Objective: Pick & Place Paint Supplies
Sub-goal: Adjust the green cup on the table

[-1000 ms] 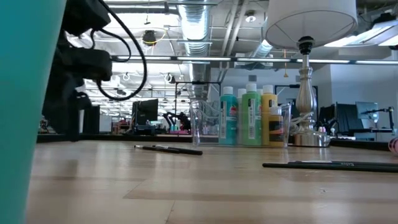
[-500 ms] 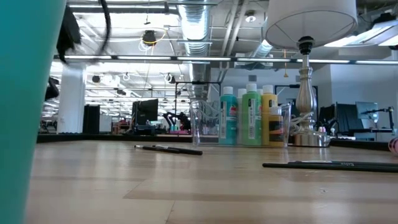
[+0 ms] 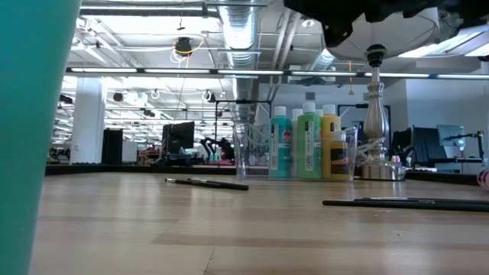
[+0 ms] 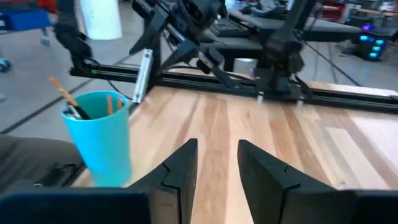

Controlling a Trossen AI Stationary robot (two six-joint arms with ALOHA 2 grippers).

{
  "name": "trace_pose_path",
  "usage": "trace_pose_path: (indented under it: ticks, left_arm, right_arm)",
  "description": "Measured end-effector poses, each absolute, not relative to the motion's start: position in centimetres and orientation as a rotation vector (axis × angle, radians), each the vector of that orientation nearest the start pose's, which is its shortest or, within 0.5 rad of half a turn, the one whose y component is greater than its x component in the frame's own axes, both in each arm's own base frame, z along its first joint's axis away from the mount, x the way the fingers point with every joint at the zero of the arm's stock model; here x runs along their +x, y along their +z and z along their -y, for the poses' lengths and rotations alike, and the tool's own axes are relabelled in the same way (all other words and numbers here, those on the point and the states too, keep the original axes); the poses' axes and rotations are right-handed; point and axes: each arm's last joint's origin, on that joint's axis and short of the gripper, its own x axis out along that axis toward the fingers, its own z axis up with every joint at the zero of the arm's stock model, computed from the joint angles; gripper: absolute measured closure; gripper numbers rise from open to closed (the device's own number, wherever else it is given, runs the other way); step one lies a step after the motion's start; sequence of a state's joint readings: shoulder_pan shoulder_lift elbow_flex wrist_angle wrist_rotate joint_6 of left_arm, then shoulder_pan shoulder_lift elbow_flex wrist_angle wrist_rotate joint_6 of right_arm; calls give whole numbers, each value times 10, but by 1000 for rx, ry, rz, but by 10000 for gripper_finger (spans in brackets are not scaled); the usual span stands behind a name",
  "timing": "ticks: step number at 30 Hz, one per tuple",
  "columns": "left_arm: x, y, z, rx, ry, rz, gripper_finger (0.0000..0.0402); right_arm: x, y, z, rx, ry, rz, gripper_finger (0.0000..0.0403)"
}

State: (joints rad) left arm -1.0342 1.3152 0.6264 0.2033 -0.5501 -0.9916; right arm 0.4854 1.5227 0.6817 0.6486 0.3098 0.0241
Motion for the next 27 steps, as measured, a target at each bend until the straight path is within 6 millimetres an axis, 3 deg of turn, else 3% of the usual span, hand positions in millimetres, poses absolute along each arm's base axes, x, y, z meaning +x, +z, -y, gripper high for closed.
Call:
trace_pose_path:
  ticks: [5, 11, 14, 17, 23, 27]
  left_arm:
    - [148, 212, 253, -650, -248, -518, 287]
    - [168, 191, 295, -675, -265, -594, 288]
    - [174, 182, 308, -726, -269, -627, 289]
    - [176, 186, 314, -789, -290, -651, 293]
    - [164, 198, 331, -818, -296, -579, 309]
    - [153, 179, 348, -808, -291, -544, 313]
  right_arm:
    - [278, 209, -137, -54, 225, -149, 294]
    - [278, 210, -137, -60, 226, -137, 294]
    - [278, 211, -137, -54, 225, -133, 294]
    - [278, 211, -137, -40, 225, -128, 294]
    - [276, 216, -143, 16, 242, -87, 294]
    - [272, 220, -152, 55, 275, -41, 294]
